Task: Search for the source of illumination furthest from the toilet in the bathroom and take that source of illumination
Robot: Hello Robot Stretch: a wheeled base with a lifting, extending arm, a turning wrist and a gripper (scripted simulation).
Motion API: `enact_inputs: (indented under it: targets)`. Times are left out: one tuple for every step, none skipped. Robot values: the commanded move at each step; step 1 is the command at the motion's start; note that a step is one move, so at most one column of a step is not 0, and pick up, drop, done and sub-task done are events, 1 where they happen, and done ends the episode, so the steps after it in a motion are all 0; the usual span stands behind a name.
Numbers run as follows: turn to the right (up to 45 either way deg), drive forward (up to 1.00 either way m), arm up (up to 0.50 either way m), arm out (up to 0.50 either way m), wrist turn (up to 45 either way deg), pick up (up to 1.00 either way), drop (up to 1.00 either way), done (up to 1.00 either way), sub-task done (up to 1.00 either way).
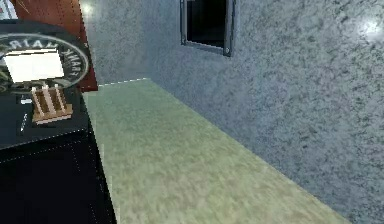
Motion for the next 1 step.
enact_inputs:
  targets:
    - [45.0,0.00,0.00,0.00,0.0,0.00,0.00,0.00,0.00]
